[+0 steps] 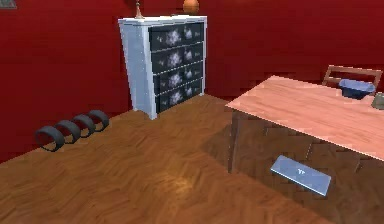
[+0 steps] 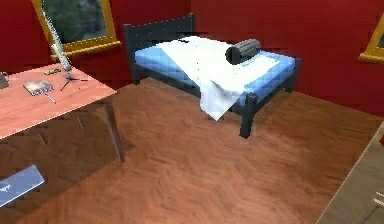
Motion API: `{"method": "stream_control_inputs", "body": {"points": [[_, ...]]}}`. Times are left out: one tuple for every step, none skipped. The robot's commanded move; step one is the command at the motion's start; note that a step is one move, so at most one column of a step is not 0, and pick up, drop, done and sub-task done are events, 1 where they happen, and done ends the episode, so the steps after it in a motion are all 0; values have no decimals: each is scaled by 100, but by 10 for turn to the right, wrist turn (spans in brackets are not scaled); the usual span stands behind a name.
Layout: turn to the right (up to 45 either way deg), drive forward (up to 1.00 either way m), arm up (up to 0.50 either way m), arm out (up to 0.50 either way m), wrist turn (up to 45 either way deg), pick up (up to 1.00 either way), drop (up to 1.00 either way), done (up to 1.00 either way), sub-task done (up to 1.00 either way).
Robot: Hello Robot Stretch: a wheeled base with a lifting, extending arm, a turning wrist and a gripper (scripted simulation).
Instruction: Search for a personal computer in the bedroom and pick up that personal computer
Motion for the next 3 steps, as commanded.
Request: {"method": "stream_control_inputs", "body": {"points": [[-30,0,0,0,0,0,0,0,0],[0,50,0,0,0,0,0,0,0],[-180,0,0,0,0,0,0,0,0]]}}
